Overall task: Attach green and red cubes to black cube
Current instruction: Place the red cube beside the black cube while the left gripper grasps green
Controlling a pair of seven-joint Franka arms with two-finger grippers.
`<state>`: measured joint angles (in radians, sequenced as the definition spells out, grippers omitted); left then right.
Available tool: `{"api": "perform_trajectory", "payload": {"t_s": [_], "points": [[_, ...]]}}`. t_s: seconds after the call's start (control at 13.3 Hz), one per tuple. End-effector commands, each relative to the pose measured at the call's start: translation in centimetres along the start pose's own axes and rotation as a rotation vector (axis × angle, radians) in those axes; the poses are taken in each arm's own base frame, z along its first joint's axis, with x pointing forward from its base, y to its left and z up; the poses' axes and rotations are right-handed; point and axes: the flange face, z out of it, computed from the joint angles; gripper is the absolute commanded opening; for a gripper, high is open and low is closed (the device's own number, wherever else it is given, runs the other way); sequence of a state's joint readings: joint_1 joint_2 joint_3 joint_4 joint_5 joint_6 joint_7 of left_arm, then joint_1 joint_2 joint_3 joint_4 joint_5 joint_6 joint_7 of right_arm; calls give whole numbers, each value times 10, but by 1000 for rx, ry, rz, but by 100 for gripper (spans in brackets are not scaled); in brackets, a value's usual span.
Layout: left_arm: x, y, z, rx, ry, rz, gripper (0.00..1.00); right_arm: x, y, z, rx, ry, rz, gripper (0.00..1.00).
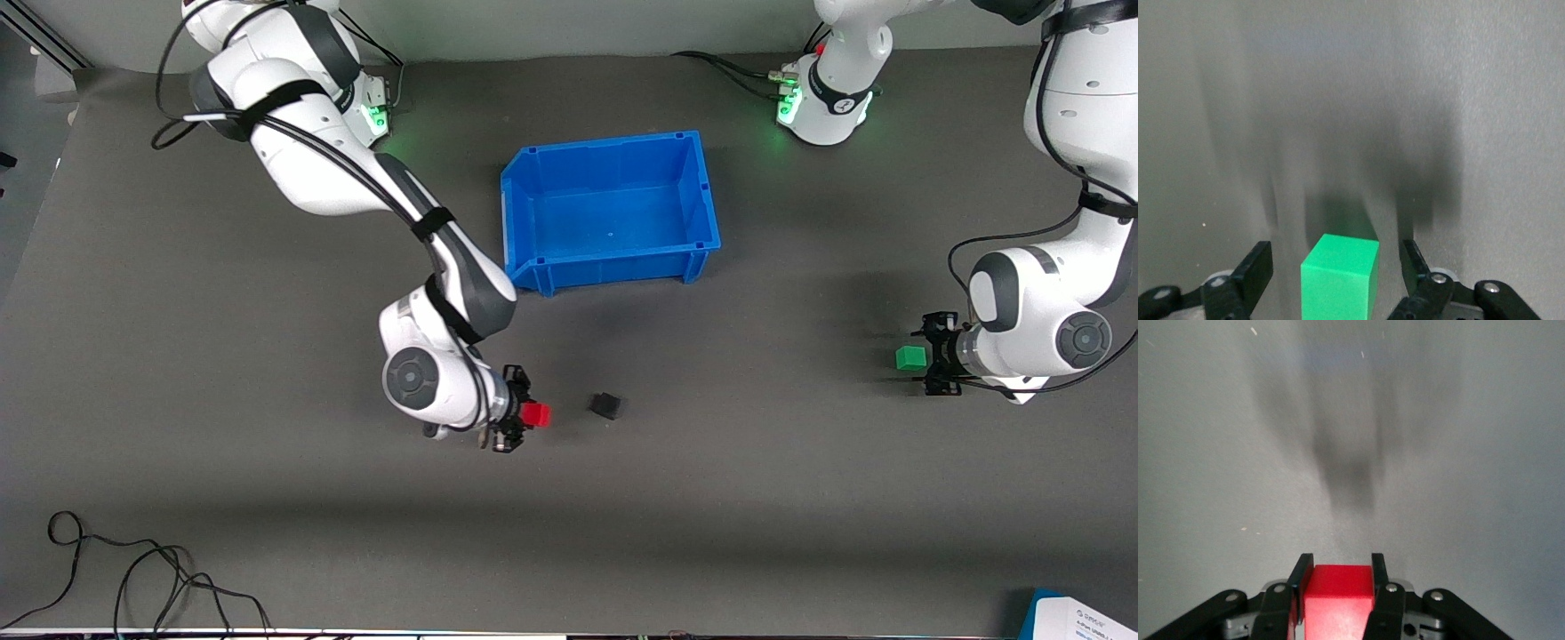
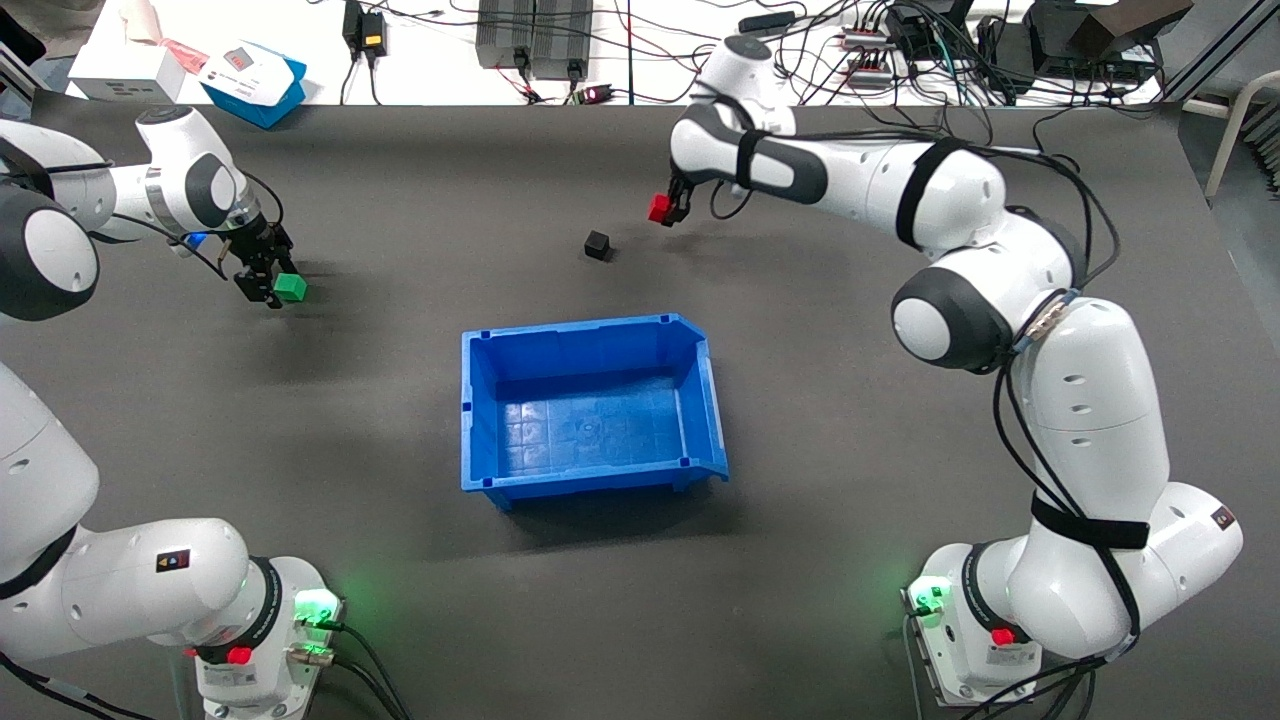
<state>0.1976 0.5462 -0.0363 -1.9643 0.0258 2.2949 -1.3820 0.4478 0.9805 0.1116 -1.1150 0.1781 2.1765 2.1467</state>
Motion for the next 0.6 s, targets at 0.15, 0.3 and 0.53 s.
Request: {"api": "perform_trajectory", "payload": {"t_s": [0.15, 0.3, 0.53], "points": [[-6, -4, -1, 5, 21, -16, 0, -28, 21, 40, -14, -13, 45, 16], [-5, -3, -5, -3, 23, -30, 0, -29, 20, 38, -11, -17, 62, 16], [-4, 8, -37, -37, 29, -84, 0, -31, 20, 39, 0, -26, 55, 16]]}}
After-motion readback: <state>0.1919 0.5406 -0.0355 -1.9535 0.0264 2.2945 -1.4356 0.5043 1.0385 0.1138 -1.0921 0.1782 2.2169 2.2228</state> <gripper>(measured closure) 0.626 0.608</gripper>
